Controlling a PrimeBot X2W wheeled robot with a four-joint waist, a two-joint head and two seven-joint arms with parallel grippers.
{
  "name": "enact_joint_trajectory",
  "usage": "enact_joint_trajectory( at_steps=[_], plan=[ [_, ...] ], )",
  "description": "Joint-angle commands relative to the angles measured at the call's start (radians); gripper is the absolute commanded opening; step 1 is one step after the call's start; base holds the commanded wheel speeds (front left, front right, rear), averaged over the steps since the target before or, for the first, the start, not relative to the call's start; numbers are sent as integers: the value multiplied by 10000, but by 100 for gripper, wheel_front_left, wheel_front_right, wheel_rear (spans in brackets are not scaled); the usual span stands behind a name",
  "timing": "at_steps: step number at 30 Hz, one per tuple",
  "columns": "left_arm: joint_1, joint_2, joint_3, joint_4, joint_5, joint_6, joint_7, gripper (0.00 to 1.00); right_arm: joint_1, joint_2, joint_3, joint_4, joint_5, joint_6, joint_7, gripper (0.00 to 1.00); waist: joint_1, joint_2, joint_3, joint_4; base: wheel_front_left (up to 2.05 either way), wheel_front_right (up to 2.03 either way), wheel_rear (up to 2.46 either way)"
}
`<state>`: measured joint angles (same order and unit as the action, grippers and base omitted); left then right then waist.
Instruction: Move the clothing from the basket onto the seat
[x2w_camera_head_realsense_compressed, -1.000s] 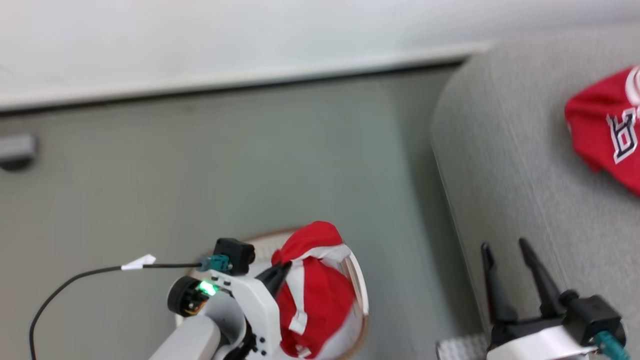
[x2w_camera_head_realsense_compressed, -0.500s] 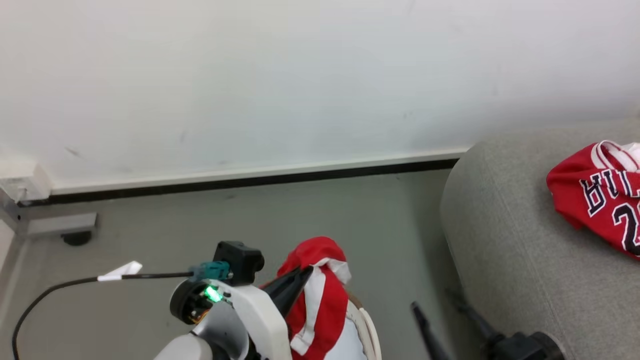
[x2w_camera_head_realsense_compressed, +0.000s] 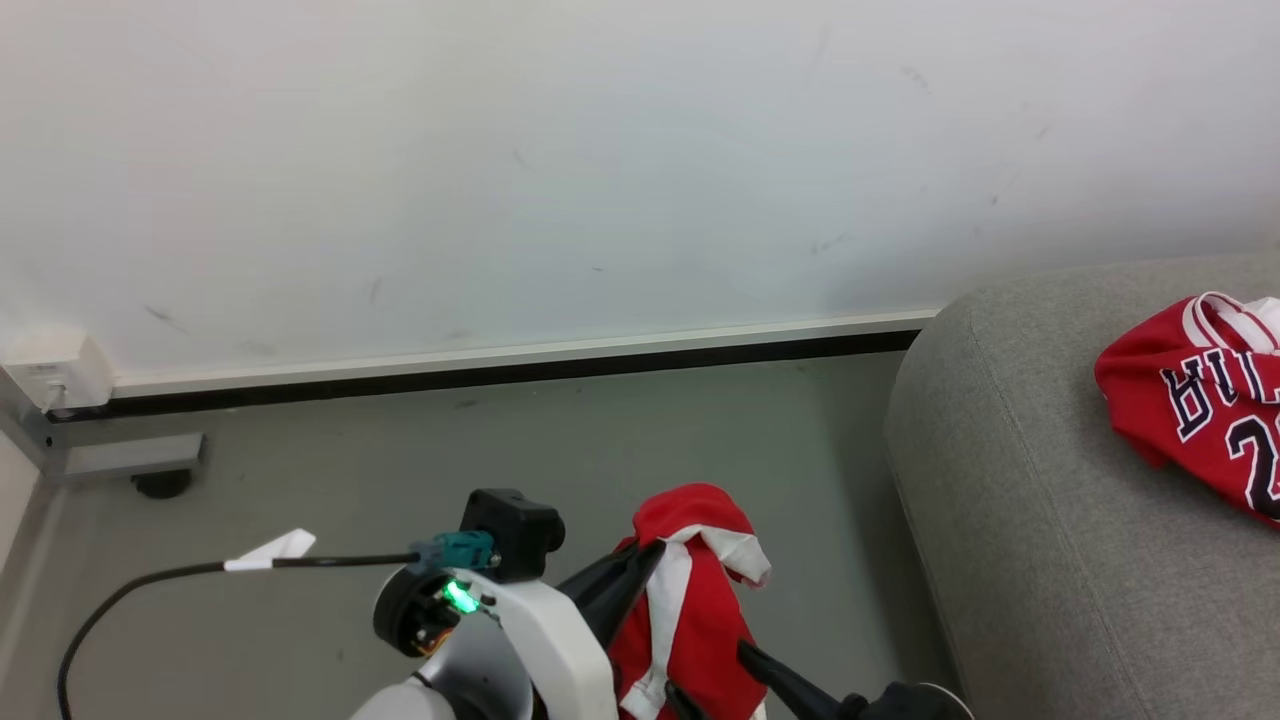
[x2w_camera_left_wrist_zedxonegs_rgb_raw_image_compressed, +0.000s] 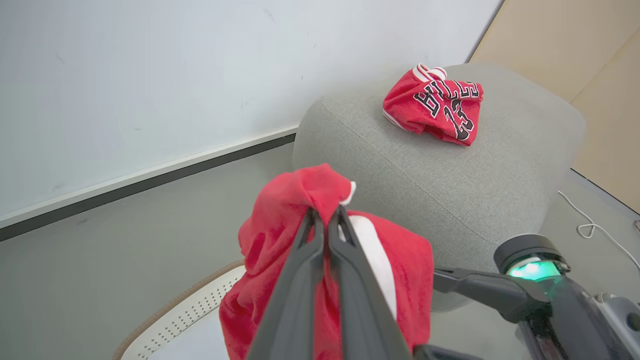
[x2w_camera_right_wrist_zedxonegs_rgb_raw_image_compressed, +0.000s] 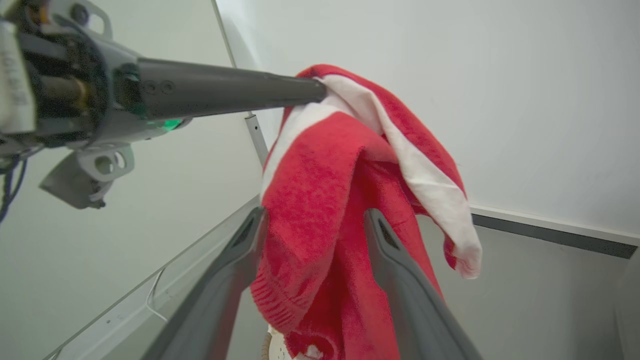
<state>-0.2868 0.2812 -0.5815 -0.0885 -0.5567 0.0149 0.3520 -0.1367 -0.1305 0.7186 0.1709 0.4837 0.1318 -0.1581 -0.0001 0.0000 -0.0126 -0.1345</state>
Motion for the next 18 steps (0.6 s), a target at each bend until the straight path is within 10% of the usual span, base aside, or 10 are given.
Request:
enact_joint_trajectory(
  at_steps=[1,9,12,18],
  plan=[
    [-59,-20,6,-42,141,42,18,0,-253,2,125,34,48,-22,15,100,1,0,8,-3,0,0,0],
    [-175,-247,-266,-71,204,19,39,0,-1370,572,876,1633,24,-22,-174,100,1,0,32,48,0,0,0],
    [-219,-328,-344,-19,203,-3,-3,0,-1802,717,853,2395,79,-22,-439,0,1,0,49,148,0,0,0],
    [-248,-359,-310,100,292,133,-281,5,-2346,799,740,2882,399,-22,-931,0,1,0,95,322,0,0,0]
  ],
)
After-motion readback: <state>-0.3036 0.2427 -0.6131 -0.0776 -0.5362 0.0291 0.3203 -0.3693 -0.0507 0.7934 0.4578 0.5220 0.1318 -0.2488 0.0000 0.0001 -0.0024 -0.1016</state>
